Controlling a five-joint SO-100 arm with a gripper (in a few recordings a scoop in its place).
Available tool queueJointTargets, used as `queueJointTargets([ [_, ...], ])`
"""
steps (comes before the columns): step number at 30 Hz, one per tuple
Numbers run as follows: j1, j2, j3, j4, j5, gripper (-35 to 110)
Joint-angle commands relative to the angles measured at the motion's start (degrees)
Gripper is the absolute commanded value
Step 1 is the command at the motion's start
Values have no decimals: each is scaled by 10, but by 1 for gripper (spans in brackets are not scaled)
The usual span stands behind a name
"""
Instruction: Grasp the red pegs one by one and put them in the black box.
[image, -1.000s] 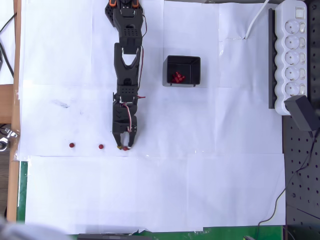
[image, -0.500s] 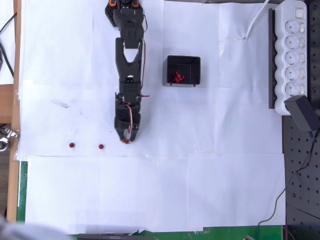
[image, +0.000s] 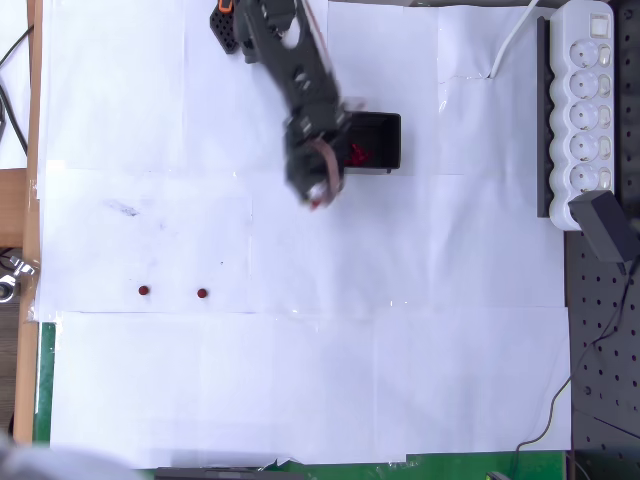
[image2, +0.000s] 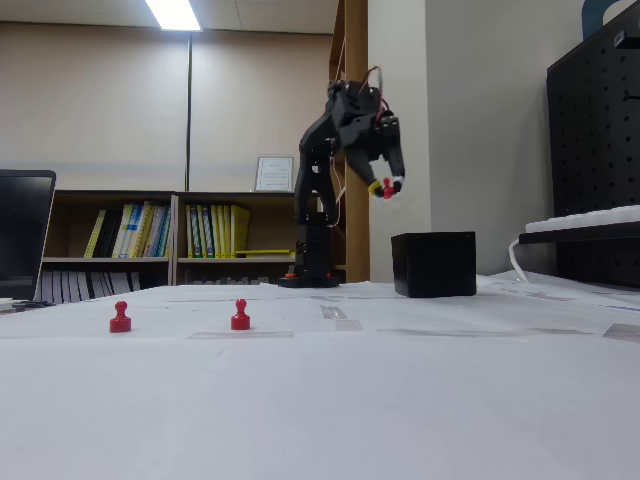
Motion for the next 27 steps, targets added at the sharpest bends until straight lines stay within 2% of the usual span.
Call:
queueJointTargets([
  [1,-76,-52,36,55,-32,0],
  [7,-148,-37,-66,9,-61,0],
  [13,-165,-25,-184,-93,-59,0],
  [21,-150,-28,-149,-102,-71,20],
  [27,-112,-76,-91,-85,-87,27],
])
